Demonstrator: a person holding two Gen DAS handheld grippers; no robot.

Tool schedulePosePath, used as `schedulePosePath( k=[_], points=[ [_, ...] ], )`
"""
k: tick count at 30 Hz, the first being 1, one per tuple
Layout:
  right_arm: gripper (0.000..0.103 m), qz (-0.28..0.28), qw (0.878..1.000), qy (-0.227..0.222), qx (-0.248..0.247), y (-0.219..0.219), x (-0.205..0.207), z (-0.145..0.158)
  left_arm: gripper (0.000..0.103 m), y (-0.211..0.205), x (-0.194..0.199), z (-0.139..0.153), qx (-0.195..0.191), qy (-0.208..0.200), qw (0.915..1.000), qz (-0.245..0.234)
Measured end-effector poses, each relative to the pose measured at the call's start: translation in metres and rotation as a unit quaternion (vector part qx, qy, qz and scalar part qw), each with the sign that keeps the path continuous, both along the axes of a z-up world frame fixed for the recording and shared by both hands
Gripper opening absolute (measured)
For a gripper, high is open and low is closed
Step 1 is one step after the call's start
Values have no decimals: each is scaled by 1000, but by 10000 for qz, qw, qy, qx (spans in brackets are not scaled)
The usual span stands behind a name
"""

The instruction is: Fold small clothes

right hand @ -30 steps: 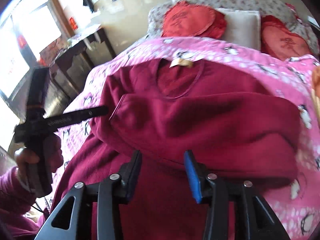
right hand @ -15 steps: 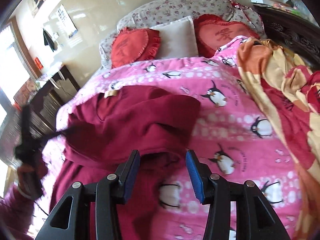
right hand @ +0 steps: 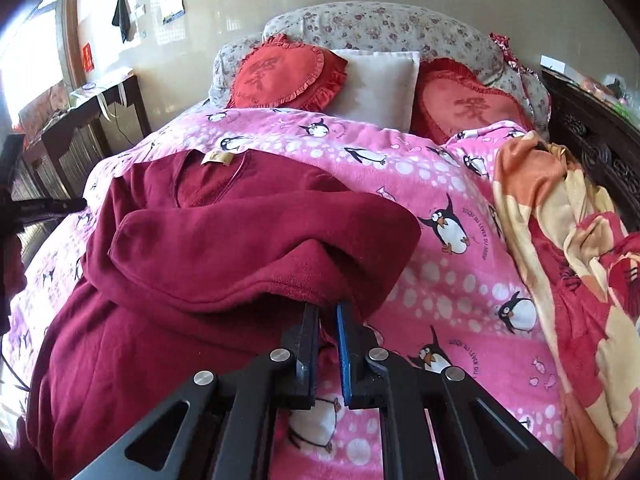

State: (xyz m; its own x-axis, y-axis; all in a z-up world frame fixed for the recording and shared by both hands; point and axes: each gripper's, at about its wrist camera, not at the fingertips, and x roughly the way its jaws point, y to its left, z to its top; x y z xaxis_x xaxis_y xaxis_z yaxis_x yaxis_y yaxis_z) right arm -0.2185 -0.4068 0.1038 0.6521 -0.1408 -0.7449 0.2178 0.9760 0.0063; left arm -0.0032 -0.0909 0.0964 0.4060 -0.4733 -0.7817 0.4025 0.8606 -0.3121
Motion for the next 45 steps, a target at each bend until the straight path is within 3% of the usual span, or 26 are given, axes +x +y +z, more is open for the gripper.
schedulePosePath(
  k=[3, 5, 7, 12, 15, 16, 17, 20, 22, 23, 24, 27, 28, 29, 31, 32, 37, 40, 42, 44, 45],
  points=[
    [7, 50, 9998, 206, -4, 0, -2, -6, 14, -4, -4, -11, -175, 281, 9994, -65],
    [7, 129, 9993, 348, -13, 2, -4, -13, 37, -12, -9, -15, -99, 282, 9995, -94],
    [7, 162, 9987, 478, -78, 5, -5, -20, 48, -20, -13, -20, -83, 299, 9994, -144],
    [6, 103, 9981, 596, 84, 2, -12, -30, 48, -48, -17, -37, 234, 306, 9986, -370],
    [1, 62, 9974, 687, 191, -1, -16, -38, 48, -62, -18, -48, 396, 373, 9974, -477],
    [1, 20, 9973, 682, 257, -3, -18, -40, 42, -64, -17, -50, 407, 355, 9975, -458],
    [1, -16, 9974, 648, 325, -5, -20, -39, 27, -65, -17, -50, 396, 326, 9977, -436],
    [3, -183, 9979, 277, 562, -14, -31, -28, 16, -64, -13, -44, 143, 388, 9981, -460],
    [25, -228, 9988, 2, 430, -16, -37, -15, 15, -63, -12, -35, 56, 301, 9982, -507],
    [55, -234, 9991, -46, 364, -16, -37, -12, 14, -62, -12, -30, 11, 266, 9982, -534],
    [68, -221, 9992, -121, 311, -16, -37, -9, 14, -62, -13, -24, -69, 247, 9981, -558],
    [66, -54, 9998, -141, 108, -9, -26, -10, 14, -59, -11, -8, -277, 219, 9978, -566],
    [60, 17, 10000, -22, 81, -7, -17, -15, 14, -59, -10, -3, -328, 206, 9977, -551],
    [40, 84, 9999, 59, 101, -5, -11, -20, 14, -59, -8, 3, -369, 187, 9977, -533],
    [26, 131, 9997, 226, -7, -2, 2, -28, 14, -55, -4, 15, -493, 165, 9974, -506],
    [14, 73, 9996, 200, -173, -2, 5, -28, 14, -51, -3, 21, -556, 149, 9971, -498],
    [10, 12, 9986, -412, 335, -9, -16, 13, 14, -24, -8, 45, -693, -212, 9964, -430],
    [13, 357, 9987, -144, 337, 11, -16, 7, 14, -8, -5, 29, -283, -296, 9990, -201],
    [24, 487, 9980, 318, 232, 21, -12, -12, 14, 2, 2, 3, 3, -41, 10000, 47],
    [24, 465, 9957, 795, 77, 25, -9, -25, 14, 8, 9, -26, 170, 270, 9993, 178],
    [24, 413, 9962, 754, 113, 24, -11, -24, 14, 9, 10, -33, 166, 351, 9991, 160]
  ],
)
